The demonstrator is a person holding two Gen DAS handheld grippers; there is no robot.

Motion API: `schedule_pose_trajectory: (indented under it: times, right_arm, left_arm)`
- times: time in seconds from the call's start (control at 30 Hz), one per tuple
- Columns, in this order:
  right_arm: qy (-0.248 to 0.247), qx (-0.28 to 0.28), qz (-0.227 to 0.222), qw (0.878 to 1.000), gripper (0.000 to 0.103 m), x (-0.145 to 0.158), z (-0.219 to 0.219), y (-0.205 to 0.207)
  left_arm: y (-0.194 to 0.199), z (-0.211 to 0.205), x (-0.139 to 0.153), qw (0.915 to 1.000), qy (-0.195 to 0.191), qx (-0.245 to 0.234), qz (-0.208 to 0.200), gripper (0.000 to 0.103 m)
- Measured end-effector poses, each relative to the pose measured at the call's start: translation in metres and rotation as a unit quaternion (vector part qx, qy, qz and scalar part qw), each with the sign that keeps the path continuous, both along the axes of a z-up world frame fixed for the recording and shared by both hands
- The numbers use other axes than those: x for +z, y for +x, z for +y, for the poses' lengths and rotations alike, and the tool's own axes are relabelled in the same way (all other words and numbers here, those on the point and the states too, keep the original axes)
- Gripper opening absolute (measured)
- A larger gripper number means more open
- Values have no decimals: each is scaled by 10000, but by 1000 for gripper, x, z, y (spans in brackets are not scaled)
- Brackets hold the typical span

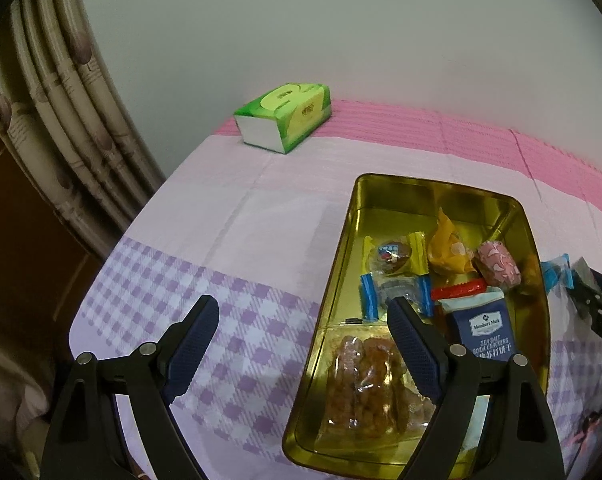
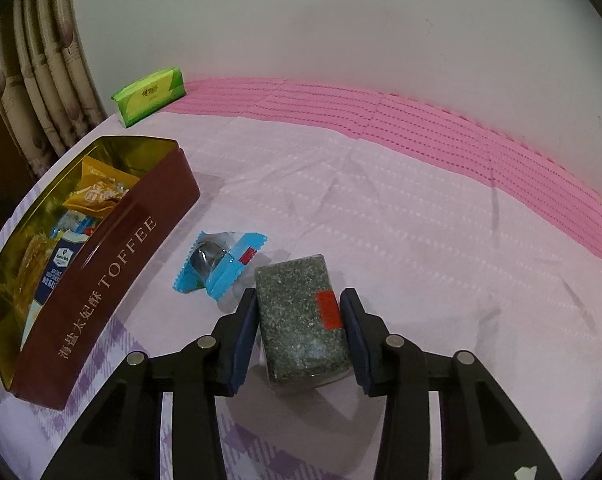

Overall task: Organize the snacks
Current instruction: 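Grasp the grey speckled block with the right gripper and lift it, then grasp the clear blue-ended candy with the left gripper while the right holds the grey block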

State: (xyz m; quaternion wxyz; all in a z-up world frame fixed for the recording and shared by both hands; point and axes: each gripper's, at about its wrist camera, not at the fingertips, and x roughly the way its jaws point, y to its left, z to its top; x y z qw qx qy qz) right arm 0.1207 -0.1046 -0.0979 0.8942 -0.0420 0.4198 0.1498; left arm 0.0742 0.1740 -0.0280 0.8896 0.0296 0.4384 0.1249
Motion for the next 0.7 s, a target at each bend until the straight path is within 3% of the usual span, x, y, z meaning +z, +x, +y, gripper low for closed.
schedule_pose_trajectory:
  times: [0.3,0.5,0.7]
  right_arm:
    - [-80,-107,-75,9999,35,-4,3,-4]
    - [-109,-467,-115,9988,35,-4,-21,-15]
    - [43,-1032,-63,9946,35,-4,-77,-32]
  left_arm:
    - [0,-1,-1,10000,-26,-36,-6,86]
    - [-1,-7,-3,9999,43,-115,-17,86]
    - [-5,-11,-1,9985,-468,-274,-41,86]
